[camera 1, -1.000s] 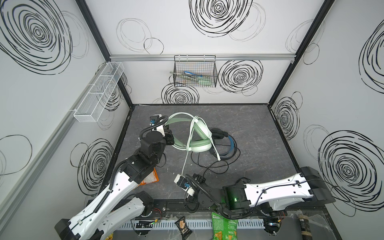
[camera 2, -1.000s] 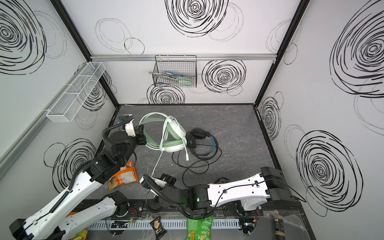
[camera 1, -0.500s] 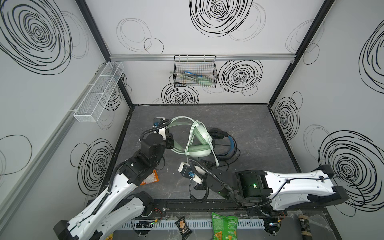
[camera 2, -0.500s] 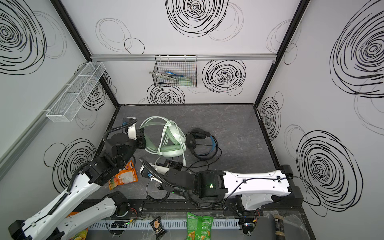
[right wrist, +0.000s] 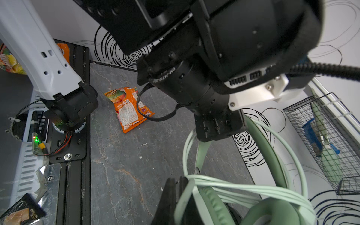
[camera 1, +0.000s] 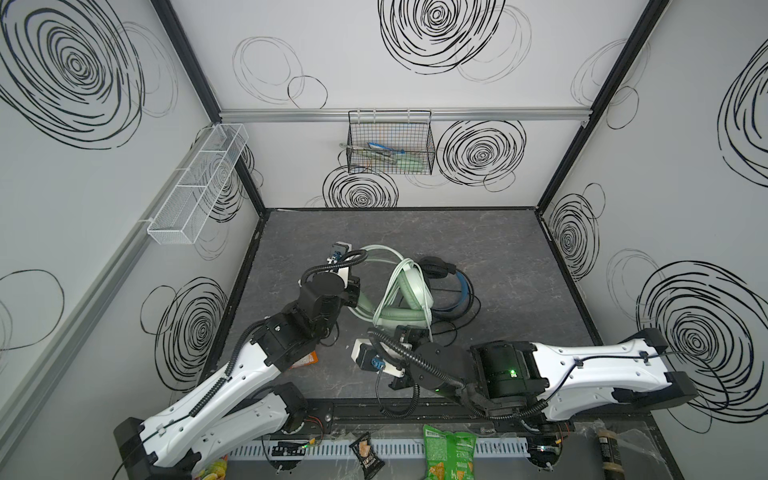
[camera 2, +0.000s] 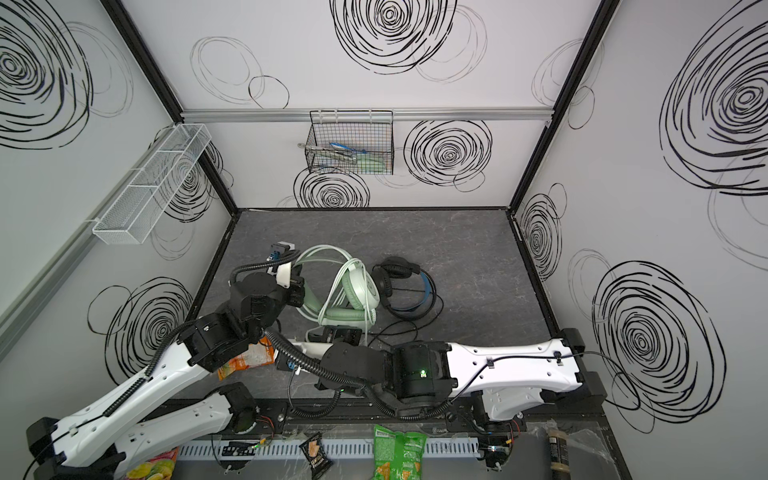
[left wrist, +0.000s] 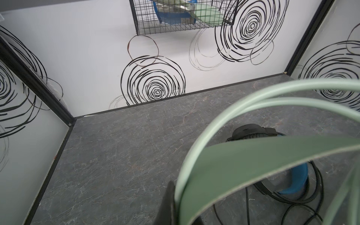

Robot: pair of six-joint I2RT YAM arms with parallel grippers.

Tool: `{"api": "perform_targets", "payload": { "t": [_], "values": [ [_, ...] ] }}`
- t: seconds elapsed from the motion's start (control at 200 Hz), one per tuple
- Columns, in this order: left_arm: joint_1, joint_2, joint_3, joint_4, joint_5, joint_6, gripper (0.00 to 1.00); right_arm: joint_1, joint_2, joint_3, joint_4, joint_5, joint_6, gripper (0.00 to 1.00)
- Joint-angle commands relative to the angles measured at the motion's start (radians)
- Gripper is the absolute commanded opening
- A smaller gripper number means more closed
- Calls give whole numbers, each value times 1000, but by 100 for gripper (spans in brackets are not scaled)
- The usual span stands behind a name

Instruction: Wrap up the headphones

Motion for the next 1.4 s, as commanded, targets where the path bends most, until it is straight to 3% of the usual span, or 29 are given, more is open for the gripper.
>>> {"api": "perform_targets", "payload": {
  "t": [0.0, 0.31, 0.475, 0.575, 0.87, 1.041, 1.286, 1.391],
  "values": [
    [4, 30, -19, 15, -85, 56, 0, 41, 24, 108, 87, 60, -126, 5],
    [10, 89, -24, 13, -4, 66, 0, 70, 7, 124, 114, 117, -306, 3],
    [34, 118, -20, 6, 124, 49, 0, 171, -125, -33, 345, 95, -493, 8],
    [35, 140, -16, -2, 164, 46, 0, 199, -159, -56, 375, 71, -534, 8],
    [33, 145, -47, 6, 171, 46, 0, 207, -135, -35, 348, 36, -528, 14],
    [36, 92, -58, 30, 174, 30, 0, 156, -94, -17, 299, 93, -432, 9],
    [53, 74, -44, 25, 215, 4, 0, 147, -153, -88, 307, 154, -333, 6],
    [67, 69, -49, 33, 212, -5, 0, 114, -224, -146, 318, 151, -214, 24]
  ]
}}
